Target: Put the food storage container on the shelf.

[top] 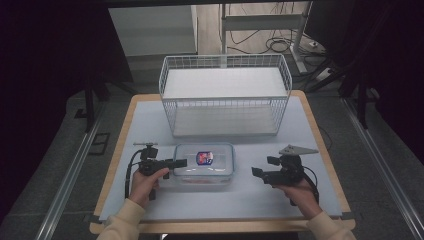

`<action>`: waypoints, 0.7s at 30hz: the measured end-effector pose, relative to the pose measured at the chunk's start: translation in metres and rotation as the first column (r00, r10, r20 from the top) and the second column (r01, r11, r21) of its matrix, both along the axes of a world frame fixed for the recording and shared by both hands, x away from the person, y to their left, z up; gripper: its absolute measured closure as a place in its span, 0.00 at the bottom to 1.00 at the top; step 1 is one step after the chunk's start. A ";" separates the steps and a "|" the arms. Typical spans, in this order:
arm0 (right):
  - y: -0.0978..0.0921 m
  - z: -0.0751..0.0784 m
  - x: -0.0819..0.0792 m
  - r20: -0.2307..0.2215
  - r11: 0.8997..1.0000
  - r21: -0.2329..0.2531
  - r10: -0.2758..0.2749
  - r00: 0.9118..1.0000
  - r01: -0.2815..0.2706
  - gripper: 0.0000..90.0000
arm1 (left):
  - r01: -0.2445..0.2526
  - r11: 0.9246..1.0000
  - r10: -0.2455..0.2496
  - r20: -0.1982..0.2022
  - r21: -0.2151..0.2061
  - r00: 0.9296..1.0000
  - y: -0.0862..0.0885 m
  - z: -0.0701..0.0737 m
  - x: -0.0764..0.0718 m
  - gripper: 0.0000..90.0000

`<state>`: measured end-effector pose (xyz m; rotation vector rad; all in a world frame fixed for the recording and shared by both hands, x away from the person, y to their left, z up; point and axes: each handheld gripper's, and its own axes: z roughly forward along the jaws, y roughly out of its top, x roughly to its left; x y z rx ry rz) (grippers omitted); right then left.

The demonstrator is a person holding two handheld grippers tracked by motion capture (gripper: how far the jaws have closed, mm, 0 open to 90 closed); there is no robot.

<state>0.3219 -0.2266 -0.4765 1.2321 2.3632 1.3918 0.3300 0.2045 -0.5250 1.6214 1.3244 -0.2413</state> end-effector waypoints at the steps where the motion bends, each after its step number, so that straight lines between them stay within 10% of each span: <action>1: 0.004 -0.001 0.005 -0.019 1.000 0.006 0.006 1.000 -0.006 0.19 | 0.001 1.000 -0.001 0.000 -0.001 1.000 0.000 0.000 0.000 0.30; 21: 0.069 -0.025 0.055 -0.249 0.991 0.122 0.089 0.964 -0.060 0.16 | 0.005 1.000 -0.005 0.001 -0.007 1.000 0.001 -0.001 0.000 0.30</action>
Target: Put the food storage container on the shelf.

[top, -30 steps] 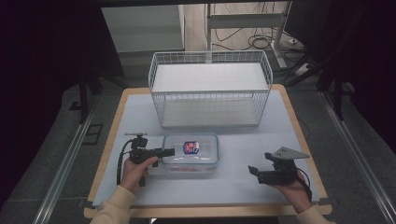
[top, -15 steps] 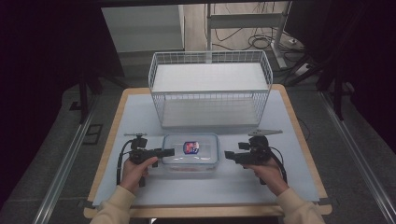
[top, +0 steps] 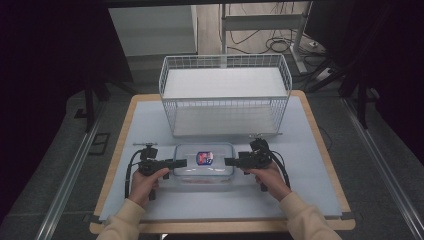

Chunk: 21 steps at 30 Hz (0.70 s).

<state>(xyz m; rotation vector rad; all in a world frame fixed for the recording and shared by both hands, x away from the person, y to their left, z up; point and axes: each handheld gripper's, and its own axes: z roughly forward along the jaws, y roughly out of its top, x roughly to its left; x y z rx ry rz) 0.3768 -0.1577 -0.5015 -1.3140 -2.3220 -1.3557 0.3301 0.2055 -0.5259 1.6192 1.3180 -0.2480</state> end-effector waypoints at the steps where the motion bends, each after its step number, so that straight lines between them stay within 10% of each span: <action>1: 0.000 0.000 0.000 0.000 1.000 0.000 0.000 1.000 0.000 0.16 | 0.000 1.000 0.000 0.000 0.000 1.000 0.000 0.000 0.000 0.30; 15: 0.000 -0.009 0.008 -0.154 0.997 0.075 0.018 0.988 -0.007 0.31 | -0.009 1.000 0.009 0.002 0.005 1.000 -0.001 0.000 0.000 0.30; 21: -0.003 -0.007 0.007 -0.156 0.997 0.083 0.010 0.988 0.003 0.38 | -0.013 1.000 0.013 0.003 0.005 1.000 -0.001 0.000 -0.001 0.30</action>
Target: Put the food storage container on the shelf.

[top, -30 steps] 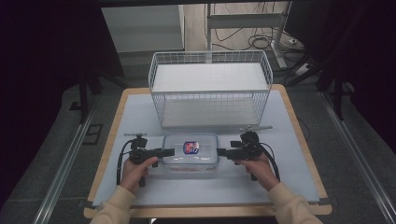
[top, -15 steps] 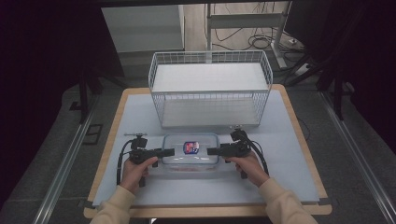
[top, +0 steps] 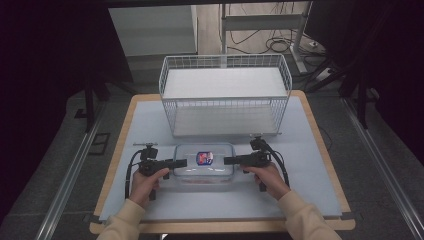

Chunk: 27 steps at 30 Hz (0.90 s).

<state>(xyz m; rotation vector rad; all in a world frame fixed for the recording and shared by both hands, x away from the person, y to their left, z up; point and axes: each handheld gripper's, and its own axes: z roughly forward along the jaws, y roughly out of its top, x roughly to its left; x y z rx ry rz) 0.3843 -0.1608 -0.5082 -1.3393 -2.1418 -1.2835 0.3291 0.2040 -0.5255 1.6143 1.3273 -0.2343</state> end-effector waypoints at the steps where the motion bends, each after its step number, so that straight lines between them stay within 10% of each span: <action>1: 0.000 0.000 0.000 -0.002 1.000 0.003 0.000 1.000 0.000 0.39 | 0.000 1.000 0.000 0.001 0.000 1.000 0.000 0.000 0.000 0.30; 15: -0.005 0.000 0.000 -0.016 0.999 0.033 -0.004 1.000 0.005 0.45 | -0.002 1.000 0.002 0.031 0.016 1.000 -0.001 0.002 -0.005 0.31; 27: -0.008 0.008 -0.016 0.098 0.999 0.021 0.025 0.995 -0.027 0.51 | -0.010 1.000 0.008 0.096 0.016 0.995 0.002 0.006 -0.021 0.40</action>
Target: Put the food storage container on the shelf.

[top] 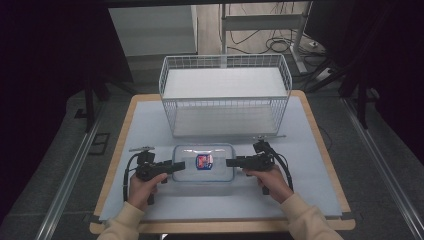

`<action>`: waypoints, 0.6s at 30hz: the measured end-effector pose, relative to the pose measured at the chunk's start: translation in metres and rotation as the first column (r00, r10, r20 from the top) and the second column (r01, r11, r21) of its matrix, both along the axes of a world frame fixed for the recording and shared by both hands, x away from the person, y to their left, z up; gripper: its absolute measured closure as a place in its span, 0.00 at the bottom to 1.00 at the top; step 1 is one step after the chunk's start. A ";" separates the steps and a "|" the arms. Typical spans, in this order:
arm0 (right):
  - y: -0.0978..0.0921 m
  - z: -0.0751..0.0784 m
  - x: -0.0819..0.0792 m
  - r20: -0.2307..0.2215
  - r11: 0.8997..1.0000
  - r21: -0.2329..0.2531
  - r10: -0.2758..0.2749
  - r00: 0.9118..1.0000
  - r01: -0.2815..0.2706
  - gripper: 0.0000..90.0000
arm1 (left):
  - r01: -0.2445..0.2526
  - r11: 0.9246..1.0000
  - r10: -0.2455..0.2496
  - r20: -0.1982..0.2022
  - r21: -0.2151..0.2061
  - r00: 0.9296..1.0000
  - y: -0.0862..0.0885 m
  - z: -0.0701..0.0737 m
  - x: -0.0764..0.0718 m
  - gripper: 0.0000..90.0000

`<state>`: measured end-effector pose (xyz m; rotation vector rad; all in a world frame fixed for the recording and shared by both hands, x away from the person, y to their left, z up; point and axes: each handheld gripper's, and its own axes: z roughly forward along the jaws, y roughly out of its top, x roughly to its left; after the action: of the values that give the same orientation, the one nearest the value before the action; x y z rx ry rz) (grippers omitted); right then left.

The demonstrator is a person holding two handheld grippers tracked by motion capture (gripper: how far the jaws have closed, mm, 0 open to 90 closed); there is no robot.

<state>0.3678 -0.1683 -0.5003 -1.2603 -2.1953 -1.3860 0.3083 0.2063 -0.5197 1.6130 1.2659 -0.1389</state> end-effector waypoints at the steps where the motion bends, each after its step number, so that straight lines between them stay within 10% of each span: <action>1: -0.001 0.000 -0.002 0.006 1.000 0.004 0.003 1.000 -0.003 0.52 | 0.002 1.000 -0.002 0.013 0.004 1.000 0.001 0.001 -0.004 0.41; 18: -0.002 0.001 -0.013 0.086 1.000 0.006 0.011 0.996 -0.011 0.53 | 0.007 1.000 -0.008 0.033 0.007 0.999 0.001 0.002 -0.010 0.43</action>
<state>0.3546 -0.1704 -0.4992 -1.2061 -2.2482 -1.4677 0.2986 0.2074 -0.5178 1.6202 1.2366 -0.1124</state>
